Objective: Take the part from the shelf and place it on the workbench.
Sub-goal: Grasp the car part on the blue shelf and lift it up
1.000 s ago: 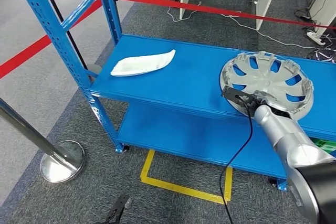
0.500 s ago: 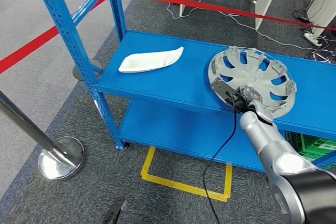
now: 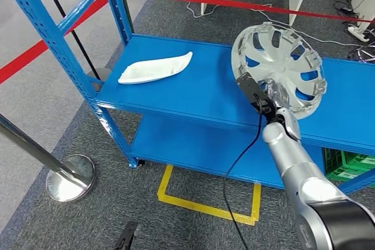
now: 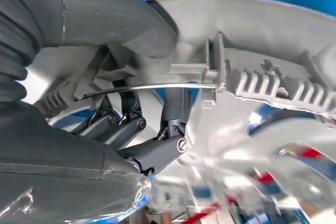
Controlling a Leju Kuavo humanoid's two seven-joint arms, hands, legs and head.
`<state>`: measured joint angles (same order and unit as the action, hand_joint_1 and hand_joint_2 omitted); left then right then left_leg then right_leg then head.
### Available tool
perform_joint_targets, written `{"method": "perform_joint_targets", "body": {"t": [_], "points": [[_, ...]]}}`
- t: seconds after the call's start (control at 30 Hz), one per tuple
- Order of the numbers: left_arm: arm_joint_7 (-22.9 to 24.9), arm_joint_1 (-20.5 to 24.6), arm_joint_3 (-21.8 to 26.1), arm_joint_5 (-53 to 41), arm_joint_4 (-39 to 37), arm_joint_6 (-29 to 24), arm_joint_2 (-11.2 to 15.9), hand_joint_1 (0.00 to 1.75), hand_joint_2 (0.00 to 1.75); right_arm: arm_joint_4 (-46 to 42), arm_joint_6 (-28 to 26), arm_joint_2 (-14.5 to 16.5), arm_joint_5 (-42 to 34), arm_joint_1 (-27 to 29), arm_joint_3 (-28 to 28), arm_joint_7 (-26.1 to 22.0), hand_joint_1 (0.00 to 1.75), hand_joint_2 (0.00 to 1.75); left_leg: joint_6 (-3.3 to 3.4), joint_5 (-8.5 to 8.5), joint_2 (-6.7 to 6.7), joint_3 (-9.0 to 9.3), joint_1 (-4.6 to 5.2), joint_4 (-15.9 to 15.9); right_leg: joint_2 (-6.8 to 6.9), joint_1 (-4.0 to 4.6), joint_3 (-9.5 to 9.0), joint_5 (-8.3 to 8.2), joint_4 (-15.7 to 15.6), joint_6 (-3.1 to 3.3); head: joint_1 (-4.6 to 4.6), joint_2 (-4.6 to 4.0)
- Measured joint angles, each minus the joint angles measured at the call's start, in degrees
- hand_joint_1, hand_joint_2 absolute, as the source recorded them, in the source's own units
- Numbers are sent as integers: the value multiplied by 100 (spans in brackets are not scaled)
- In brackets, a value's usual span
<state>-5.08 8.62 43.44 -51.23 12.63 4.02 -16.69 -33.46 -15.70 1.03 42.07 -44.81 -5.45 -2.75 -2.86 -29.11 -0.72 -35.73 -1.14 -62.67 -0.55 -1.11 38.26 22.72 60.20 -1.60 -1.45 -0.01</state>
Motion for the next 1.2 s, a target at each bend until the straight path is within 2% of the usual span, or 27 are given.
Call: {"method": "perform_joint_targets", "body": {"t": [0.07,0.1,0.13,0.17,0.23,0.27,0.3,0.33,0.4,0.47,0.5,0.57,0.6,0.63,0.67,0.73,0.77,0.8,0.83,0.93,0.97,1.03,1.1,1.13,1.17,1.2], "points": [[-25,5,1,11,0,-1,4,0,175,-236,-19,66,-211,105,56,-111,175,175,-3,-293,9,-409,17,-749,2,21,-8,15,0,49,8,0],[-36,13,2,15,0,-2,8,0,175,-374,-40,105,-332,185,82,-163,175,175,4,-352,9,-583,22,-1031,1,34,-14,21,0,63,8,1],[-46,21,2,19,0,-2,10,0,175,-527,-75,145,-455,269,105,-208,175,175,19,-302,9,-668,29,-1126,-1,44,-21,27,0,73,7,1],[-51,28,3,22,0,-2,11,0,175,-685,-116,184,-564,349,128,-240,175,175,43,-150,9,-651,39,-1015,-4,51,-31,32,0,78,7,1],[-51,25,4,27,0,-4,14,0,175,-984,-191,253,-724,470,176,-280,175,175,109,293,11,-389,73,-362,-10,56,-46,40,0,74,9,1],[-51,22,4,28,0,-5,16,0,175,-1098,-210,276,-764,512,201,-290,175,175,141,437,13,-233,87,-3,-15,67,-41,47,9,58,11,1],[-51,19,5,28,0,-7,19,0,175,-1200,-221,292,-788,552,222,-296,175,175,163,508,12,-126,98,246,-16,76,-32,47,9,35,9,1],[-52,13,5,28,0,-8,21,0,175,-1279,-226,302,-802,592,236,-299,175,175,181,514,7,-73,107,378,-14,84,-25,45,4,5,9,1],[-55,-1,6,30,0,-9,20,0,175,-1418,-229,315,-846,672,251,-323,175,175,218,507,-7,-54,105,446,-5,80,-17,38,-19,-60,7,1],[-59,-8,7,39,0,-11,19,0,175,-1547,-238,327,-938,732,261,-400,175,175,267,533,-11,-38,88,484,-2,71,52,151,112,-105,-1,0],[-61,-8,8,48,0,-13,17,0,175,-1625,-247,337,-1002,767,267,-471,175,175,287,542,-10,-29,76,498,-2,69,155,290,337,-120,-5,0],[-70,-12,10,70,0,-16,15,0,175,-1856,-284,364,-1140,908,276,-650,175,175,303,538,-9,-25,72,500,-3,65,470,630,1050,-147,-12,0],[-79,-17,11,81,0,-21,14,0,175,-2021,-315,389,-1217,1018,275,-732,175,175,306,534,-11,-22,68,499,-1,58,614,728,1357,-167,-10,1],[-91,-23,13,90,0,-27,14,0,175,-2210,-355,420,-1297,1136,271,-794,175,175,303,528,-15,-17,58,498,1,48,684,731,1500,-189,-11,1],[-105,-29,14,94,0,-33,14,0,175,-2410,-404,454,-1375,1246,261,-841,175,175,292,519,-22,-8,44,496,4,34,655,634,1432,-213,-12,1],[-132,-34,16,102,0,-39,15,0,175,-2798,-523,519,-1506,1410,221,-924,175,175,237,485,-36,17,5,480,14,-11,341,280,779,-278,-14,1],[-141,-32,17,104,0,-43,19,0,175,-2967,-583,552,-1550,1463,194,-970,175,175,194,463,-41,19,1,457,8,-24,158,164,427,-301,-24,1],[-147,-31,18,107,0,-47,22,0,175,-3115,-634,588,-1584,1509,166,-1007,175,175,152,450,-43,15,3,440,-2,-32,28,105,185,-286,-26,1],[-151,-33,19,108,0,-52,24,0,175,-3246,-677,620,-1611,1559,138,-1048,175,175,113,446,-45,10,12,431,-13,-29,-32,109,75,-252,-15,1],[-159,-43,21,123,0,-78,22,0,175,-3618,-760,679,-1738,1734,79,-1226,175,175,44,441,-35,0,11,434,-33,-6,-29,131,76,-79,26,1],[-162,-43,23,131,0,-87,21,0,175,-3756,-778,695,-1795,1794,60,-1313,175,175,27,380,-20,-42,10,349,-34,-5,-32,131,73,-32,30,1],[-173,-42,29,143,0,-101,19,0,175,-4070,-809,738,-1896,1939,-10,-1500,175,175,3,110,9,-295,18,-154,-32,-2,-41,138,64,36,48,1],[-195,-24,37,149,0,-108,19,0,175,-4373,-832,770,-1944,2091,-101,-1640,175,175,6,-176,16,-664,26,-863,-22,23,-45,149,64,73,57,0],[-204,-15,40,150,0,-110,19,0,175,-4504,-834,779,-1961,2155,-148,-1685,175,175,19,-205,17,-769,31,-1057,-19,37,-50,154,64,85,58,0],[-209,-7,43,155,0,-113,20,0,175,-4616,-835,786,-1985,2207,-190,-1723,175,175,43,-136,17,-780,41,-1067,-20,49,-57,157,64,95,57,-1],[-211,-10,45,160,0,-117,20,0,175,-4736,-838,796,-2020,2257,-231,-1767,175,175,77,22,17,-686,58,-874,-24,56,-66,160,64,99,57,0]]}}
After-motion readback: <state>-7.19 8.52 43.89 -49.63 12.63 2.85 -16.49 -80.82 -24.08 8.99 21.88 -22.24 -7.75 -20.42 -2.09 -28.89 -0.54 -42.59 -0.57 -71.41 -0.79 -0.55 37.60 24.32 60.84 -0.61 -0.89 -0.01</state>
